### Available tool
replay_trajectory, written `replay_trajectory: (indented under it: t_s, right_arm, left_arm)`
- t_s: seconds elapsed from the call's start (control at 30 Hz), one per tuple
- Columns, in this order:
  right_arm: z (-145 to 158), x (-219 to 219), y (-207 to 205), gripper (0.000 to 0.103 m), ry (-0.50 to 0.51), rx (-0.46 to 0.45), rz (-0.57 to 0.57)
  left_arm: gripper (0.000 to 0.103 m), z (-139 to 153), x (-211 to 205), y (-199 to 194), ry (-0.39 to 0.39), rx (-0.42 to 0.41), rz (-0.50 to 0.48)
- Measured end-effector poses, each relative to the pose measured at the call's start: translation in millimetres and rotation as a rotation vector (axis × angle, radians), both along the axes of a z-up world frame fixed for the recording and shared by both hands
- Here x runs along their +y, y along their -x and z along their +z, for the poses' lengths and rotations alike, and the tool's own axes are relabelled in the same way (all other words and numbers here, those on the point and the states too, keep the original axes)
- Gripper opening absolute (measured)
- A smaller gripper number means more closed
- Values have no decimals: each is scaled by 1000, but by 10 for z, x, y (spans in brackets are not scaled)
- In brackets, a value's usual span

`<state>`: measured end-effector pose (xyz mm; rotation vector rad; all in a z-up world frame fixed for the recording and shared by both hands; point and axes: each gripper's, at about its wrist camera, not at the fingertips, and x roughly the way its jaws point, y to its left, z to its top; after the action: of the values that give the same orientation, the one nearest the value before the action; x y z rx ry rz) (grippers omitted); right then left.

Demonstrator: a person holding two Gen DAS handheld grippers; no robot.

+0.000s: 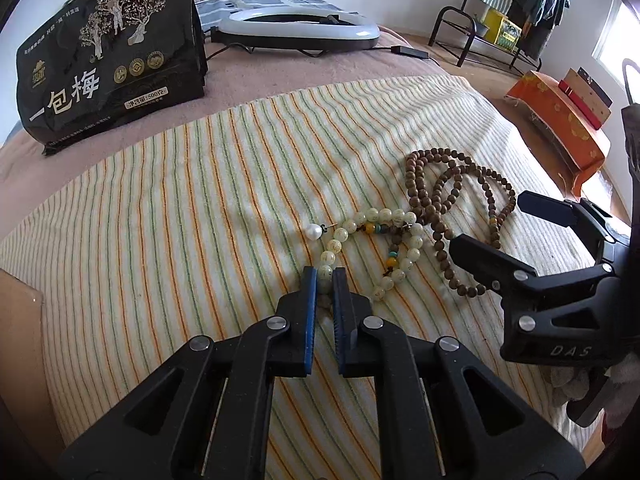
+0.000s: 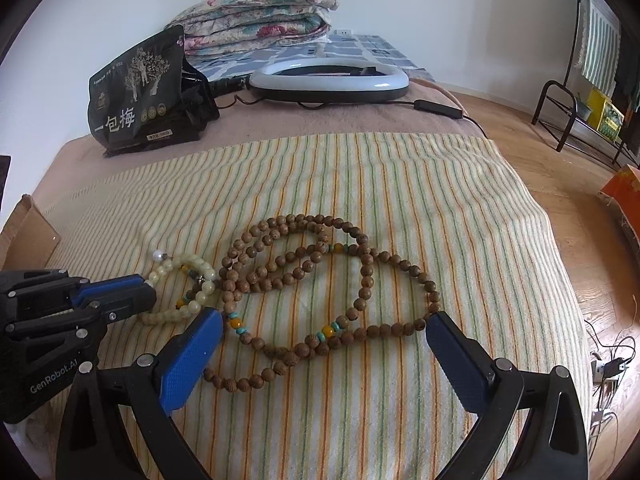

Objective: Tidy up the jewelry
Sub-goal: 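Grasp the pale bead bracelet with the left tool while the right tool grasps the brown beads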

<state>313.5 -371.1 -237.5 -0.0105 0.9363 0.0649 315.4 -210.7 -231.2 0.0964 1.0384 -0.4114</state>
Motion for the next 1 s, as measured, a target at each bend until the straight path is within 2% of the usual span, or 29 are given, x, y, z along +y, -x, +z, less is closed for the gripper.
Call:
replay_trajectory:
  t_s: [0.27,0.5,0.6,0.67,0.73,0.77,0.8,0.93,0.97,1.0]
  right_arm:
    - [-56,122,-212,103,43,24,-9]
    - [-147,193,-308,101,62,52,17]
    - [-120,224,-282,85,43,44,51]
    - [-97,271,-248,64,43,35,80]
    - [-82,322,-224,49,59,29,96]
    - [-75,332,-220,38,56,27,101]
    - [-71,334,-216,35,49,25,106]
    - [-59,341,-207,10,25,25,109]
    - [-54,341,-205,10,23,24,108]
    - [-49,341,-201,10,20,22,107]
  left_arm:
    - [7,33,32,94,-43,-33,-18]
    - [7,49,120,154,-41,-39,-5]
    - [7,58,121,153,-40,-36,1]
    - [7,56,113,142,-36,-31,5]
    - [7,47,107,114,-19,-19,8]
    - [10,36,106,100,-9,-7,12]
    - [14,25,101,78,1,5,15]
    - [14,-13,80,25,20,4,22]
    - [13,-18,74,22,20,-4,20]
    - [5,-13,74,22,22,-7,20]
